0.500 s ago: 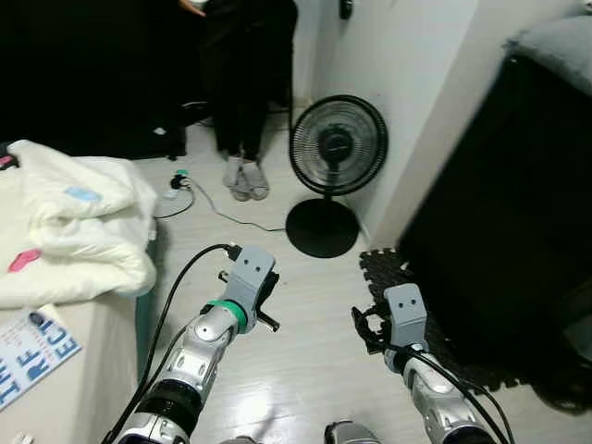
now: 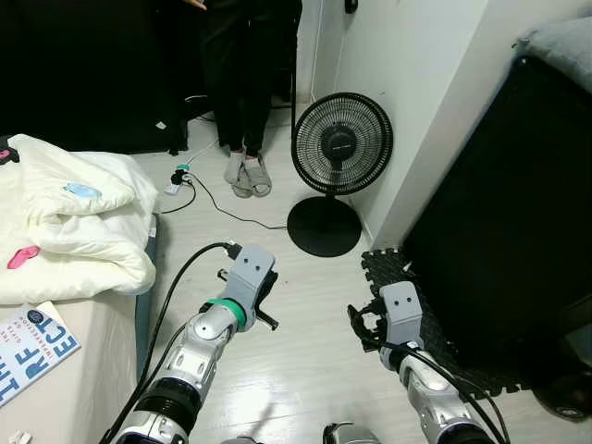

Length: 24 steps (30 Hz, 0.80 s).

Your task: Clean up the room

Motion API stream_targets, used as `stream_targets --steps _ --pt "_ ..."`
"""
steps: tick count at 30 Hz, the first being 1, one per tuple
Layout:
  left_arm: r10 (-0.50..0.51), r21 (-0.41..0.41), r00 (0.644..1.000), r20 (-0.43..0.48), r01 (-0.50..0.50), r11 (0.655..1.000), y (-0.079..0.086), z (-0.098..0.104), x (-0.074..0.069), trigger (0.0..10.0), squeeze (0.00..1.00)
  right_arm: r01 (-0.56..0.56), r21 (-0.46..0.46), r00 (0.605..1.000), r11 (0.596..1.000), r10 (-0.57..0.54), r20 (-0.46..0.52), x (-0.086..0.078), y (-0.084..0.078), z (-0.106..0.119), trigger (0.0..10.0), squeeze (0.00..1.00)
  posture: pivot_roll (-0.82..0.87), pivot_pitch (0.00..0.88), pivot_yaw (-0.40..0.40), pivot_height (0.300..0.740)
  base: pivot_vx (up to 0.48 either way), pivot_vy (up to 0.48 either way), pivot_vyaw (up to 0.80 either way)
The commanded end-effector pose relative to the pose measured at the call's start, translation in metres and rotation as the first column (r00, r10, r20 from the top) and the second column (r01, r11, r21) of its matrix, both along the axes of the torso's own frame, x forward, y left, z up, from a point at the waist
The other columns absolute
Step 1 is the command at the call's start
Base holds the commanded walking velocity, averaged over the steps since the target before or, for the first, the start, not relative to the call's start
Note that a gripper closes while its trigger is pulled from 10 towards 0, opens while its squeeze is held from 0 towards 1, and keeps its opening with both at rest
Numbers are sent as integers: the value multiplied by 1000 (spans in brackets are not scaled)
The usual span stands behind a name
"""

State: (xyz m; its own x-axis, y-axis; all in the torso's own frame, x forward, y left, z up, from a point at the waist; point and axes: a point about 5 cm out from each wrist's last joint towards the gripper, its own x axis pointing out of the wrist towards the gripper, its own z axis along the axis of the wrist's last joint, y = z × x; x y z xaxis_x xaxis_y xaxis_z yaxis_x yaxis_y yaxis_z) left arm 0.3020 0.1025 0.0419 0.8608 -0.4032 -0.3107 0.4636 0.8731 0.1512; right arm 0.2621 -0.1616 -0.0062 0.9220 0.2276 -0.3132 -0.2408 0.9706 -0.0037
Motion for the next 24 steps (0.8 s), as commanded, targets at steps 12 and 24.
stream_targets --steps 12,24 --pt "-6 41 1000 -10 6 999 1 -5 -2 10000 0 -1 0 1000 1000 1 -20 -5 1 -5 10000 0 -47 0 51 734 0 0 0" --pt "63 25 998 -15 -63 998 5 -4 1 10000 0 -3 -2 1000 1000 3 -24 -6 1 -7 10000 0 -47 0 50 734 0 240 0"
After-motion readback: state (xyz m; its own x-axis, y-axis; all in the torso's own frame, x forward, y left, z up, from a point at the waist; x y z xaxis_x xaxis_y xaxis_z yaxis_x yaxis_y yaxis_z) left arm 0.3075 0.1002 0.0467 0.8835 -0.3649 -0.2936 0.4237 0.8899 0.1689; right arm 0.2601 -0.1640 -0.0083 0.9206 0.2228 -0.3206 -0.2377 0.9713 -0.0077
